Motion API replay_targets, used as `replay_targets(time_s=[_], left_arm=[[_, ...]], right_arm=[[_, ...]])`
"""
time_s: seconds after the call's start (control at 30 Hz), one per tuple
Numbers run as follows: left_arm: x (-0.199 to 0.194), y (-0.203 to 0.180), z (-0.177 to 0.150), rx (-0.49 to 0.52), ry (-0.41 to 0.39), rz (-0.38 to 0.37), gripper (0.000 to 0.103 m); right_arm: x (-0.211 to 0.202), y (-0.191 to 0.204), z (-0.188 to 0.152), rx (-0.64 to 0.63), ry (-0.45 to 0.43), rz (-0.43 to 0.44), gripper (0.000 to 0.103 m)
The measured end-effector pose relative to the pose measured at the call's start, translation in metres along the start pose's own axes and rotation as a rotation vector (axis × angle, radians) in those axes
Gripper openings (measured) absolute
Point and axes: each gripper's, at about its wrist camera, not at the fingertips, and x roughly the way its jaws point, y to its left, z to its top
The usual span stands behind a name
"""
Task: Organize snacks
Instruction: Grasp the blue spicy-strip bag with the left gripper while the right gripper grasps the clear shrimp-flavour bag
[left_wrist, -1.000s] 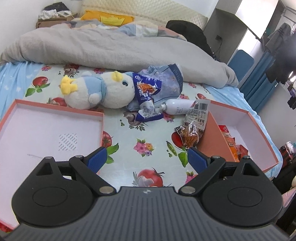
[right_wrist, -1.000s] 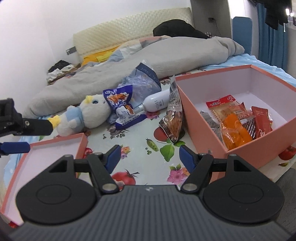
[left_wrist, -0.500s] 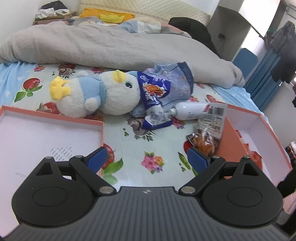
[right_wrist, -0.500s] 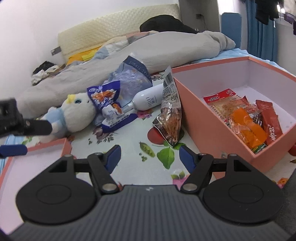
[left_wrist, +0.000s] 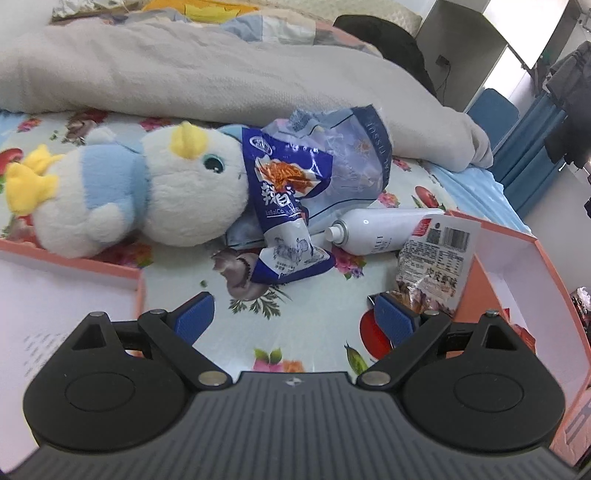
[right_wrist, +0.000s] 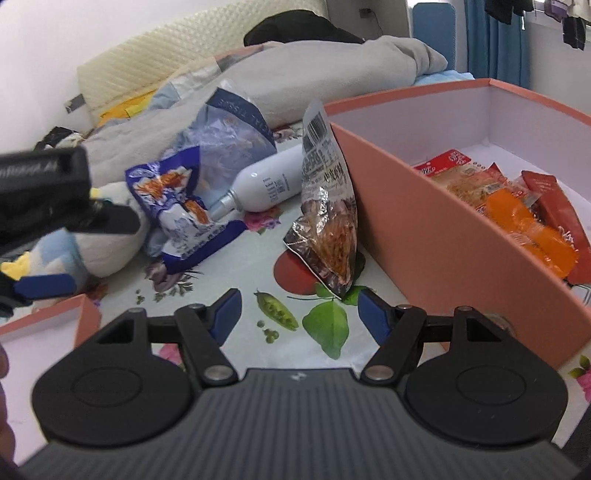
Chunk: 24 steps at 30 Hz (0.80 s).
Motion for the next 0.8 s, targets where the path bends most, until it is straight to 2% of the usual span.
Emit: replay_targets(time_s=[0.37, 0.63, 0.8], left_arm=[[0.067, 0.015, 0.021, -0.038, 0.03, -0.012, 0.095], [0.094, 0.02, 0.031, -0.033, 0.014, -0.061, 0.093], [0.103, 0.021, 0.036, -0.043, 0.008, -0.081, 0.089]], right_arm=[[0.047, -0.001, 0.008, 0.051, 0.013, -0.074, 0.07], [0.062, 0.004, 0.013, 0.106, -0.017, -0.115, 0.071], [0.073, 0.004, 0.015, 0.126, -0.011, -0.102, 0.071]])
